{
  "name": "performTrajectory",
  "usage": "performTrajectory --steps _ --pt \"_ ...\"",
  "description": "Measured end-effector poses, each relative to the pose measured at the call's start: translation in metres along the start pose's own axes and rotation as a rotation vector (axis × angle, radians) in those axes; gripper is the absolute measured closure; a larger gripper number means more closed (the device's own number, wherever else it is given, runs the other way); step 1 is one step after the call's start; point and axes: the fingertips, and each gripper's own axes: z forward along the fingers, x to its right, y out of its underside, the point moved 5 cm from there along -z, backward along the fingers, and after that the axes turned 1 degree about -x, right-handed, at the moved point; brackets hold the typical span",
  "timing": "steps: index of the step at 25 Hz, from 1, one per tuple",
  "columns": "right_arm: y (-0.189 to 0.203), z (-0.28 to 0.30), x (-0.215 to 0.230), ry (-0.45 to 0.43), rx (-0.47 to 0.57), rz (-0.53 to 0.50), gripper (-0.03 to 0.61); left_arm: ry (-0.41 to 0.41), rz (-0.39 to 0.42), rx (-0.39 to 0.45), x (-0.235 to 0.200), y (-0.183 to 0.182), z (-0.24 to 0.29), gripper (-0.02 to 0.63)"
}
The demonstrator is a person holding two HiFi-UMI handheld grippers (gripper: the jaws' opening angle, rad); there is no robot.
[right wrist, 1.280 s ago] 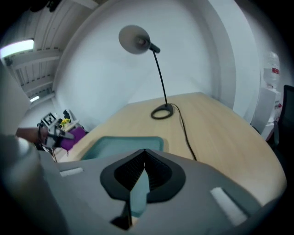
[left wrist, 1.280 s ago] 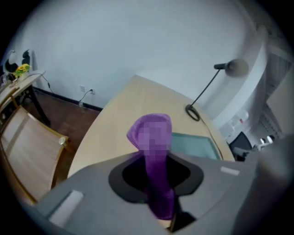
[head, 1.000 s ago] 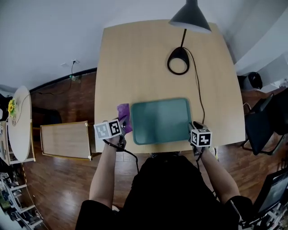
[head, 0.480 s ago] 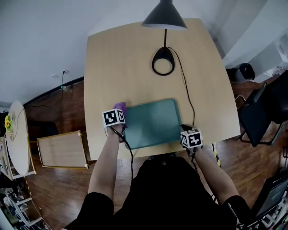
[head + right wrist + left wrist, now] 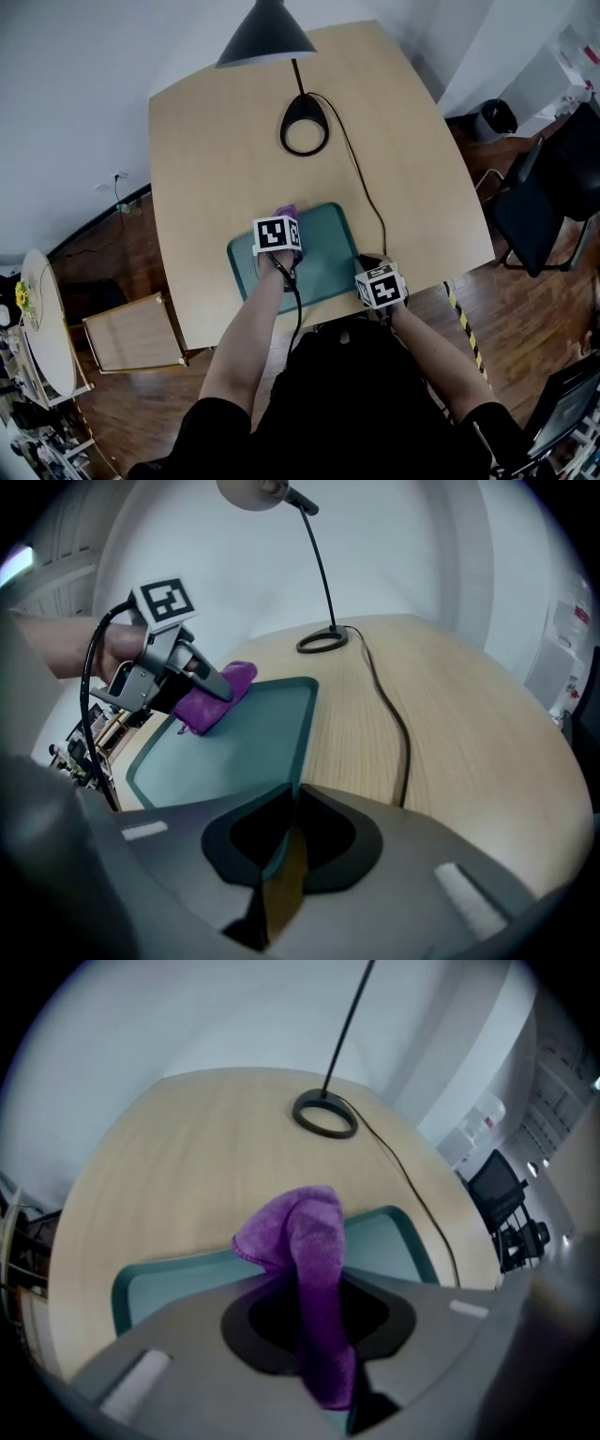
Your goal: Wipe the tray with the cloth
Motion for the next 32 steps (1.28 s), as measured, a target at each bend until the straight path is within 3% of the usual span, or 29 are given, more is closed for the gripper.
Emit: performTrajectory --steps 3,6,9,11,16,26,28,32 --pt "0.002 -0.001 -0.001 -0.007 0.008 -0.005 0.549 0.062 0.036 -0.030 0.050 -0.008 0.016 0.508" --pt "0.003 -0.002 0.000 -0.014 0.007 -0.007 0.549 0.175 0.056 -0.066 0.100 -0.010 0.029 0.507" --pt "0.003 -0.001 0.000 -0.026 0.005 -0.011 0.549 0.315 -0.030 -0.067 0.127 -0.007 0.038 0.506" --pt "0.002 0.000 0.002 -0.035 0.003 -0.018 0.548 0.334 -0.075 -0.045 0.121 -0.003 0.038 0.506" --pt "0.007 -0.001 0.008 -0.044 -0.003 -0.018 0.546 0.269 -0.161 0.006 0.063 0.018 0.018 0.506" --pt "0.000 0.002 0.009 -0.034 -0.028 -0.027 0.546 0.173 -0.357 0.101 -0.092 0.064 -0.035 0.506" --pt "0.000 0.002 0.009 -0.030 -0.028 -0.028 0.545 0.132 -0.360 0.102 -0.114 0.072 -0.044 0.505" --pt "0.000 0.003 0.009 -0.013 -0.034 -0.044 0.545 0.015 -0.281 0.083 -0.141 0.084 -0.060 0.506"
